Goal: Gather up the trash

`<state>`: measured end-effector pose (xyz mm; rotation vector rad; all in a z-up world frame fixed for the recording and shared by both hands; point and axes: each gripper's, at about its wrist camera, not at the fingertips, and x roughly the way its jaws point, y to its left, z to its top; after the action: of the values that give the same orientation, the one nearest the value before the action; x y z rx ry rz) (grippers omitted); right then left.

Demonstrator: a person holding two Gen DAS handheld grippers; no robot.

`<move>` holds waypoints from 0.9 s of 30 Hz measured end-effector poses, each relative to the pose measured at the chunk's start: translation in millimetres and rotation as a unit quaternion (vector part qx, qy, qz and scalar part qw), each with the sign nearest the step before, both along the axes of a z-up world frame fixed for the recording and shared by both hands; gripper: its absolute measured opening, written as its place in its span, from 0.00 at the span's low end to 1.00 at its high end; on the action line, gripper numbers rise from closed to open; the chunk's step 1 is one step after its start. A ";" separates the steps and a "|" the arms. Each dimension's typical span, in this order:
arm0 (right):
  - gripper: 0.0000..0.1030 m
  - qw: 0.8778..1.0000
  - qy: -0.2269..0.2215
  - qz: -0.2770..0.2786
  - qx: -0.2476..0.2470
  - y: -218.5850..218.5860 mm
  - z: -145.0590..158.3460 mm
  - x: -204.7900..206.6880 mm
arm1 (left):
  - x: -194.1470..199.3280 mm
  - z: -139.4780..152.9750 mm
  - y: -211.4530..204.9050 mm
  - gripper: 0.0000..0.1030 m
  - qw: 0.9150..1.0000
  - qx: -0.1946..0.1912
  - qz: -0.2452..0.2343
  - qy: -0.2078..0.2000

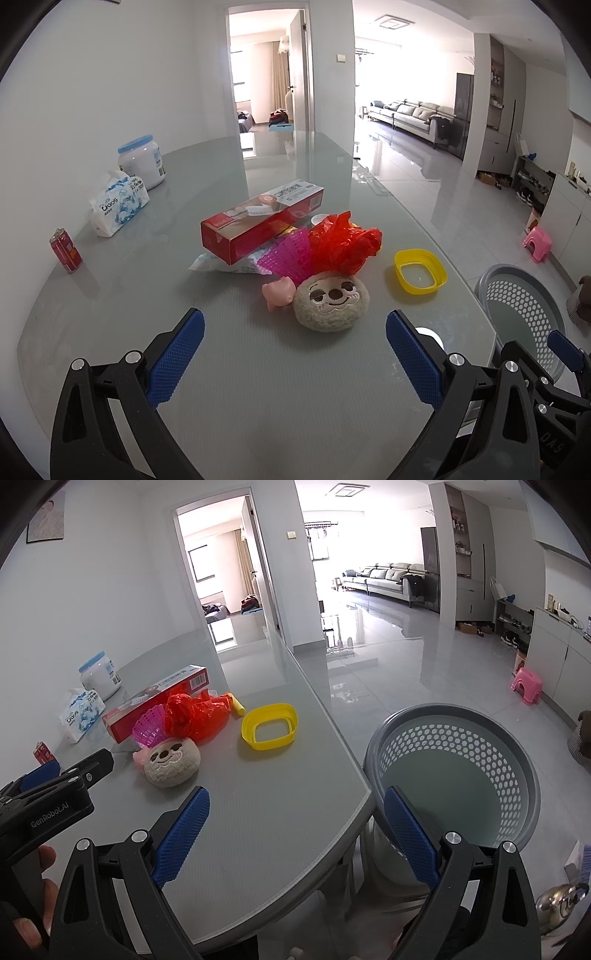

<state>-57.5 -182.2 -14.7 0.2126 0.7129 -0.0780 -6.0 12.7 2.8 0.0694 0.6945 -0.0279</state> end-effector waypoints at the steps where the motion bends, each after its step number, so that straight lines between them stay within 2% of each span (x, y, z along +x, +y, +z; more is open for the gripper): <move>1: 0.88 1.000 0.001 0.000 0.000 -0.5 -1.1 1.1 | 0.6 -0.3 0.2 0.94 1.000 0.001 0.001 0.000; 9: 0.88 1.000 0.019 0.006 0.006 -4.5 -17.5 22.5 | 10.0 -12.6 21.8 0.94 1.000 0.008 0.023 0.014; 20: 0.88 0.998 0.054 0.029 0.009 -0.5 -38.8 76.8 | 33.5 -34.8 77.2 0.94 0.996 -0.007 0.082 0.046; 27: 0.88 0.996 0.081 0.030 0.001 0.3 -49.2 116.3 | 47.1 -44.8 74.3 0.94 0.995 -0.026 0.074 0.058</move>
<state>58.8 -181.9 -63.9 0.1886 0.8809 -0.0370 41.1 87.0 -41.9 -0.0339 0.8125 0.0938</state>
